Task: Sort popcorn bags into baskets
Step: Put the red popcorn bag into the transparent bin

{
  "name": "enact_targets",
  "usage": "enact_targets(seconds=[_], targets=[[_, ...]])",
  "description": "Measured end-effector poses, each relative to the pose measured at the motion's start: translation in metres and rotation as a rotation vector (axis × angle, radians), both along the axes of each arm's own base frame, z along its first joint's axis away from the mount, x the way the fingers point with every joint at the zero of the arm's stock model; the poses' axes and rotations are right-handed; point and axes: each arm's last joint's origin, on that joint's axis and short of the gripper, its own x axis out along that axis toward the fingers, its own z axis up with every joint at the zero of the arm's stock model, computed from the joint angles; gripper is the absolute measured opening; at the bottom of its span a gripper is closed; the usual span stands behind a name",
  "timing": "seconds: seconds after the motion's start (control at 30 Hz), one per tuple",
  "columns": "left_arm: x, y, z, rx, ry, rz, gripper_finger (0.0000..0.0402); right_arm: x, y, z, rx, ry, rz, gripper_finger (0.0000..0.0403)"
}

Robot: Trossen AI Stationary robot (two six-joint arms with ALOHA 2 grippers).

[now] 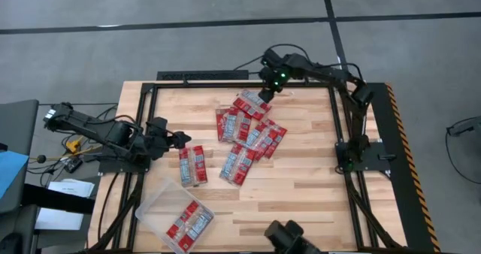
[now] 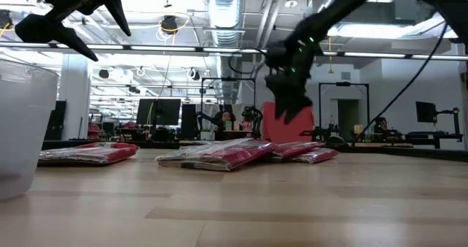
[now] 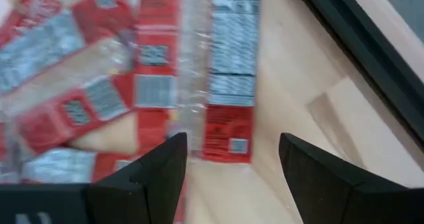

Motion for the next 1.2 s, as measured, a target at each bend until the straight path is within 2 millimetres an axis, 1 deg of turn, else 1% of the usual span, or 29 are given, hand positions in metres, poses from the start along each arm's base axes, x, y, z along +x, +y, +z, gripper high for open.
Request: enact_targets(seconds=[0.13, 0.3, 0.4, 0.57, 0.77, 0.93, 1.03, 1.13, 1.2], targets=[[0.001, 0.003, 0.0, -0.001, 0.002, 0.02, 0.0334, -0.009, -0.004, -0.026, -0.023, -0.027, 0.011, 0.0265], [0.002, 0.009, 0.0, -0.023, 0.01, 0.043, 0.0334, -0.008, -0.005, -0.042, -0.057, -0.061, 0.056, 0.0265], [0.002, 0.012, 0.0, -0.026, 0.01, 0.062, 0.0334, -0.006, -0.006, -0.046, -0.093, -0.1, 0.06, 0.0265], [0.003, 0.014, -0.001, -0.018, 0.017, 0.061, 0.0334, -0.006, -0.003, -0.05, -0.083, -0.108, 0.065, 0.0265], [0.003, 0.016, -0.001, -0.007, 0.025, 0.066, 0.0334, -0.008, 0.011, -0.068, -0.066, -0.072, 0.078, 0.0265], [0.003, 0.018, -0.001, -0.007, 0.025, 0.077, 0.0334, -0.006, 0.019, -0.078, -0.084, -0.082, 0.073, 0.0265], [0.003, 0.019, -0.001, -0.006, 0.027, 0.076, 0.0334, 0.0, 0.026, -0.082, -0.11, -0.05, 0.082, 0.0264], [0.003, 0.019, -0.001, -0.005, 0.028, 0.073, 0.0334, 0.004, 0.031, -0.081, -0.115, -0.033, 0.093, 0.0249], [0.003, 0.018, -0.001, -0.002, 0.03, 0.07, 0.0334, 0.007, 0.036, -0.081, -0.109, -0.027, 0.105, 0.0222]])
